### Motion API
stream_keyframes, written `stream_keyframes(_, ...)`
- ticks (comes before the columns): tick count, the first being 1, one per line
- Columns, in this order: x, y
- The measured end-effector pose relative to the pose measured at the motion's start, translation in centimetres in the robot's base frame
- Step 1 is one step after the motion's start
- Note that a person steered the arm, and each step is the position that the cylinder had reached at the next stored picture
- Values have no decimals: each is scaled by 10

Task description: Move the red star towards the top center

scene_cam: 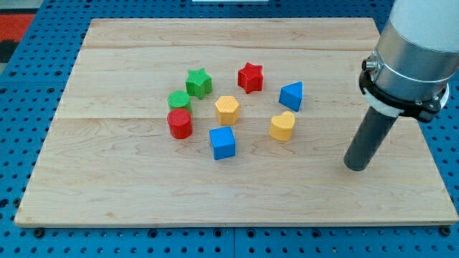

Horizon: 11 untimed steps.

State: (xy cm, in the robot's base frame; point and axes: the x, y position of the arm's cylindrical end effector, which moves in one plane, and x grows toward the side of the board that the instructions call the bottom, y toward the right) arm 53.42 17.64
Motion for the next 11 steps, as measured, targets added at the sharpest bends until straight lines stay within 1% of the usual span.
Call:
stream_keyframes(1, 0, 2)
stream_keyframes(2, -14, 19)
stream_keyframes(3, -94, 34)
stream_keyframes(4, -154, -17)
stream_keyframes(6, -161, -227)
stream_keyframes(7, -170, -218)
stream_keyframes(8, -218, -236)
stream_keyframes(9, -233, -224)
stream_keyframes(10, -237, -145)
stream_keyframes(11, -282, -109)
